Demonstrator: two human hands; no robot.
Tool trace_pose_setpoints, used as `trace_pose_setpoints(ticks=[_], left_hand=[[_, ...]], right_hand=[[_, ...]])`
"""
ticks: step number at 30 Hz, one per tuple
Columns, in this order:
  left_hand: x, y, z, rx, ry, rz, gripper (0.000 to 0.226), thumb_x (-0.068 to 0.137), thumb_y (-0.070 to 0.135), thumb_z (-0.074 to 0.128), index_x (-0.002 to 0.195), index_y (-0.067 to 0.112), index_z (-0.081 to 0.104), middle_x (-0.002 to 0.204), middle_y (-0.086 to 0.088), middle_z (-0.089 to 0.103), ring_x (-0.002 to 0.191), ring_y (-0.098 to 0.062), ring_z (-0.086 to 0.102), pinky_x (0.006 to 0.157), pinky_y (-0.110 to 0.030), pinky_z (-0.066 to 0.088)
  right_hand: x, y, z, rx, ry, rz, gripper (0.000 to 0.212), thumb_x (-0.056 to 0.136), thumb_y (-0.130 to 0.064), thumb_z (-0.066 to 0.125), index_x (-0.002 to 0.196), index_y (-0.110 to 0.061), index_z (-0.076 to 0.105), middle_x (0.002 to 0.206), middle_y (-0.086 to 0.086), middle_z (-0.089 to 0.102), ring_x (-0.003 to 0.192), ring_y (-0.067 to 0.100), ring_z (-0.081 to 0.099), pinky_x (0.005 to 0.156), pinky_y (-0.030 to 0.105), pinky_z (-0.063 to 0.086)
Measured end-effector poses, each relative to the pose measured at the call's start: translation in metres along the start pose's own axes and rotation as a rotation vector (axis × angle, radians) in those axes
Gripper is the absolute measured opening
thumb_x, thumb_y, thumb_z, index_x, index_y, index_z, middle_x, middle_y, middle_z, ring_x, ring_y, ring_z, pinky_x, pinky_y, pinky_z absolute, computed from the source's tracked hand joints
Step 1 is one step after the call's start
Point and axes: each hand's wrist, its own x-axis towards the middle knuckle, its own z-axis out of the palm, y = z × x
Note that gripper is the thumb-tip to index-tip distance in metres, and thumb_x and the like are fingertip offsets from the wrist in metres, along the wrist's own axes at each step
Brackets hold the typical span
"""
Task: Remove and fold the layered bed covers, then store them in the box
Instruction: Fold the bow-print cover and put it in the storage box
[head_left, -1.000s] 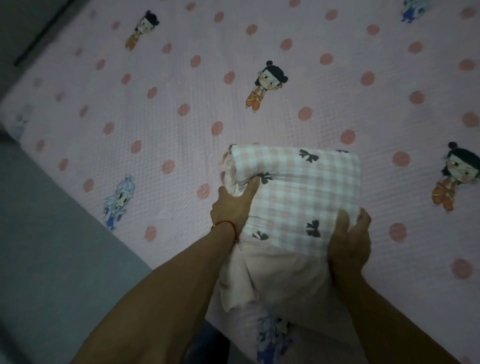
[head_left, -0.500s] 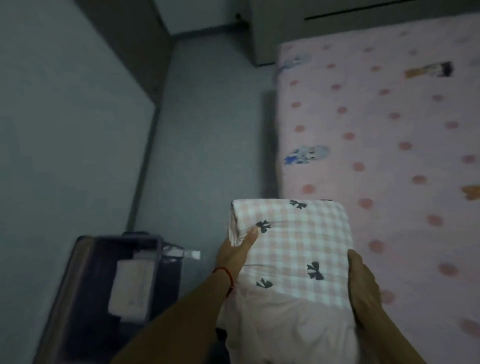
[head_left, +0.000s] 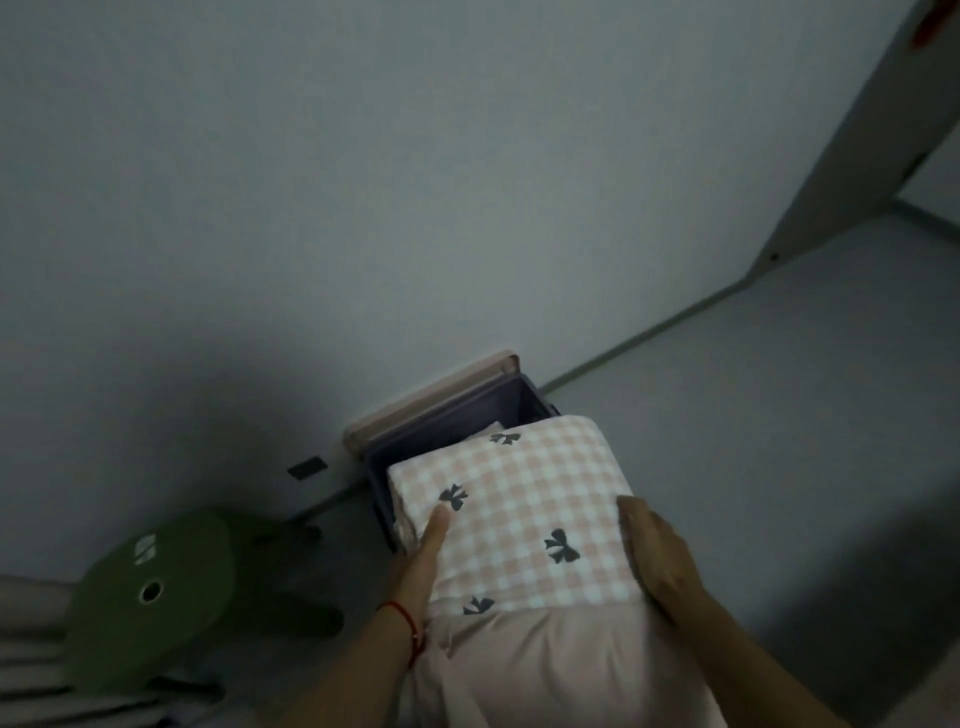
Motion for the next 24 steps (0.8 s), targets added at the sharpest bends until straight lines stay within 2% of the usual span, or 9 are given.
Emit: trace_pose_setpoints(ticks=[4, 7, 10, 12, 15, 18, 21, 24], left_hand=[[0.034, 0.034, -0.059, -0.161, 0.019, 0.024, 0.094, 0.051, 0.08, 0.08, 0.124, 0.024, 0.065, 0.111, -0.012, 0.073, 0.093, -0.032, 0.074, 0.083, -0.043, 0.06], [0.06, 0.054, -0.079, -0.225, 0.052, 0.028, 0.109, 0.039, 0.084, 0.082, 0.128, 0.023, 0.064, 0.113, -0.012, 0.073, 0.095, -0.033, 0.073, 0.089, -0.049, 0.058], [0.078, 0.076, -0.074, -0.234, 0.074, 0.011, 0.098, 0.052, 0.084, 0.076, 0.127, 0.022, 0.064, 0.112, -0.012, 0.072, 0.096, -0.032, 0.072, 0.086, -0.046, 0.059], [0.093, 0.084, -0.069, -0.246, 0.114, 0.041, 0.081, 0.07, 0.077, 0.07, 0.128, 0.021, 0.061, 0.111, -0.011, 0.07, 0.097, -0.032, 0.069, 0.085, -0.044, 0.057], [0.13, 0.081, -0.053, -0.262, 0.225, 0.001, 0.09, 0.067, 0.078, 0.072, 0.138, 0.023, 0.055, 0.121, -0.013, 0.067, 0.104, -0.034, 0.066, 0.094, -0.051, 0.054], [0.176, 0.07, -0.024, -0.267, 0.359, -0.055, 0.098, 0.06, 0.082, 0.074, 0.135, 0.023, 0.059, 0.125, -0.011, 0.067, 0.106, -0.034, 0.065, 0.097, -0.052, 0.053], [0.224, 0.055, -0.004, -0.251, 0.504, -0.122, 0.109, 0.043, 0.089, 0.076, 0.129, 0.024, 0.064, 0.122, -0.007, 0.07, 0.105, -0.031, 0.068, 0.097, -0.051, 0.054], [0.276, 0.051, 0.006, -0.196, 0.533, -0.146, 0.11, 0.046, 0.088, 0.076, 0.132, 0.021, 0.063, 0.124, -0.008, 0.068, 0.108, -0.031, 0.066, 0.101, -0.05, 0.052]], right_hand=[[0.011, -0.076, 0.049, -0.098, -0.058, -0.072, 0.068, 0.101, -0.061, 0.029, 0.14, -0.012, 0.055, 0.141, 0.018, 0.057, 0.119, 0.035, 0.055, 0.098, 0.039, 0.037], [0.025, -0.113, 0.072, -0.125, -0.066, -0.097, 0.073, 0.098, -0.066, 0.029, 0.139, -0.012, 0.056, 0.139, 0.018, 0.058, 0.118, 0.036, 0.057, 0.097, 0.041, 0.04], [0.059, -0.148, 0.083, -0.164, -0.099, -0.109, 0.084, 0.088, -0.075, 0.025, 0.136, -0.014, 0.059, 0.134, 0.017, 0.061, 0.113, 0.033, 0.058, 0.099, 0.042, 0.042], [0.087, -0.163, 0.09, -0.189, -0.14, -0.121, 0.076, 0.094, -0.07, 0.025, 0.133, -0.015, 0.06, 0.134, 0.015, 0.06, 0.108, 0.029, 0.057, 0.097, 0.04, 0.041], [0.147, -0.172, 0.102, -0.211, -0.215, -0.097, 0.074, 0.092, -0.068, 0.027, 0.133, -0.016, 0.06, 0.133, 0.014, 0.06, 0.111, 0.032, 0.057, 0.103, 0.046, 0.044], [0.231, -0.166, 0.116, -0.192, -0.344, -0.061, 0.059, 0.1, -0.056, 0.035, 0.134, -0.014, 0.058, 0.138, 0.015, 0.057, 0.118, 0.032, 0.055, 0.105, 0.043, 0.042], [0.302, -0.148, 0.139, -0.178, -0.418, 0.07, 0.063, 0.099, -0.056, 0.039, 0.145, -0.015, 0.051, 0.144, 0.014, 0.052, 0.113, 0.028, 0.051, 0.099, 0.039, 0.039], [0.355, -0.128, 0.164, -0.164, -0.452, 0.127, 0.065, 0.095, -0.059, 0.042, 0.145, -0.017, 0.051, 0.14, 0.011, 0.053, 0.11, 0.027, 0.052, 0.101, 0.041, 0.041]])
